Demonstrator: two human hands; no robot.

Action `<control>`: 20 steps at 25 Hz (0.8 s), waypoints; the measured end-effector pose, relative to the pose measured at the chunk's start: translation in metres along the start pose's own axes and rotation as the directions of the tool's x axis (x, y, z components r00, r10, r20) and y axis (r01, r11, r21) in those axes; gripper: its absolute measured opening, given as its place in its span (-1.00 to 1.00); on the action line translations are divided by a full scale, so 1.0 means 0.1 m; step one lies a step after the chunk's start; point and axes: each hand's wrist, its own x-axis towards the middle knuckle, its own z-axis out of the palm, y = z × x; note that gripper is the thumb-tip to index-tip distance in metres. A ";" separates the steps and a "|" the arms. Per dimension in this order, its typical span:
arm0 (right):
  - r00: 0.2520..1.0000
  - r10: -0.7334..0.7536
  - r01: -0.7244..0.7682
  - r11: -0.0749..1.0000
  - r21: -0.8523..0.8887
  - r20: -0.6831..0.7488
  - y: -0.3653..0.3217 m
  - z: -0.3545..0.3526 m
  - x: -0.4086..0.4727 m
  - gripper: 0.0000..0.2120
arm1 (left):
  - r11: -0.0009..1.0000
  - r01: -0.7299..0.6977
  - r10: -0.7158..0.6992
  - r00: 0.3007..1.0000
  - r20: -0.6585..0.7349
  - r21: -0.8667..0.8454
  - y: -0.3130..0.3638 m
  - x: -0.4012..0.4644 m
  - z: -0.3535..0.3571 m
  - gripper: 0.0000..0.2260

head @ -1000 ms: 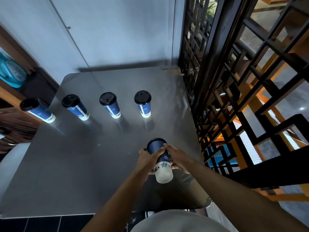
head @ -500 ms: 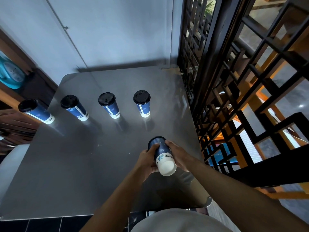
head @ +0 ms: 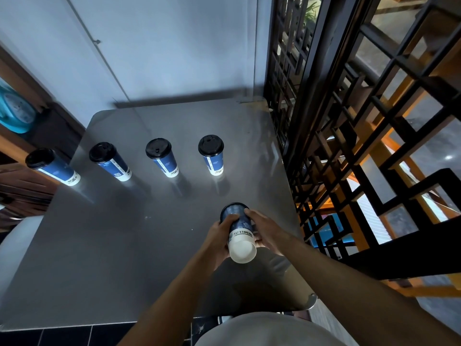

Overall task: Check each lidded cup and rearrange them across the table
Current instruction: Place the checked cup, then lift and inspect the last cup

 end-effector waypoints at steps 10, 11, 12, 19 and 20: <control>0.998 -0.040 0.037 0.997 -0.064 -0.044 0.04 0.00 -0.01 -0.55 | 0.908 -0.046 0.098 0.990 -0.104 0.417 0.03 -0.24 0.04 -0.37; 0.998 -0.053 0.049 0.996 -0.076 -0.044 0.04 0.00 -0.01 -0.53 | 0.898 -0.056 0.114 0.988 -0.108 0.436 0.03 -0.25 0.04 -0.32; 0.997 -0.061 0.057 0.995 -0.076 -0.042 0.04 0.00 -0.01 -0.53 | 0.901 -0.068 0.120 0.988 -0.097 0.428 0.02 -0.23 0.03 -0.26; 0.999 -0.052 0.052 0.999 -0.002 0.015 0.01 -0.03 -0.05 -0.58 | 0.999 -0.012 0.018 0.993 0.116 -0.045 -0.05 -0.13 -0.05 -0.12; 0.998 -0.055 0.055 0.998 0.001 0.014 0.00 -0.03 -0.05 -0.60 | 0.999 -0.019 0.022 0.992 0.122 -0.031 -0.05 -0.14 -0.04 -0.10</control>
